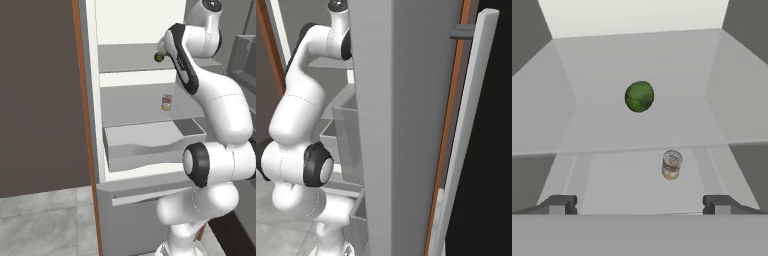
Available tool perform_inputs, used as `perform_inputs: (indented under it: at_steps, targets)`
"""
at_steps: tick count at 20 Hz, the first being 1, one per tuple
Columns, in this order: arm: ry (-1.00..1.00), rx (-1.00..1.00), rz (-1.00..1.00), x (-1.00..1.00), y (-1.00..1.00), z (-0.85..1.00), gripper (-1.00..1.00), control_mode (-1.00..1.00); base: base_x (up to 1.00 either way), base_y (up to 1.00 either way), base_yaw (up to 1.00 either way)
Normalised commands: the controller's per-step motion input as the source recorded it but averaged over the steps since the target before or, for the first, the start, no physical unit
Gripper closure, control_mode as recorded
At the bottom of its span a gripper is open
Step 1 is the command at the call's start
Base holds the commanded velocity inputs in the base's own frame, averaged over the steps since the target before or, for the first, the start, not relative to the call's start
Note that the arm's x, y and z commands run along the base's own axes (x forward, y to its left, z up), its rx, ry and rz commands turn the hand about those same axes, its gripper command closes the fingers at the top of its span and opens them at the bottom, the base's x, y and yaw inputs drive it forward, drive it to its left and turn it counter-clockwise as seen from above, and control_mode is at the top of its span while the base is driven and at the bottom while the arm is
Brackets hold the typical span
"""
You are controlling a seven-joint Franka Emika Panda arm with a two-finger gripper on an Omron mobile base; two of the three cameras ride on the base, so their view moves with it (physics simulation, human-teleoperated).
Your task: Pick avocado from the fridge and place it on the plate on the counter.
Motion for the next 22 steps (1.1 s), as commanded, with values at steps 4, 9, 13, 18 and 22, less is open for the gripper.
perform_inputs:
  at_steps: [4, 9, 13, 18, 22]
  targets:
    - [0.0, 0.0, 0.0, 0.54, 0.0, -0.23, -1.0, -1.0, 0.0, 0.0, 0.0]
    - [0.0, 0.0, 0.0, 0.53, 0.05, -0.42, -1.0, -1.0, 0.0, 0.0, 0.0]
    - [0.0, 0.0, 0.0, 0.51, 0.06, -0.22, -1.0, -1.0, 0.0, 0.0, 0.0]
    - [0.0, 0.0, 0.0, 0.55, 0.0, -0.01, -1.0, -1.0, 0.0, 0.0, 0.0]
    - [0.0, 0.0, 0.0, 0.46, 0.0, 0.0, -1.0, -1.0, 0.0, 0.0, 0.0]
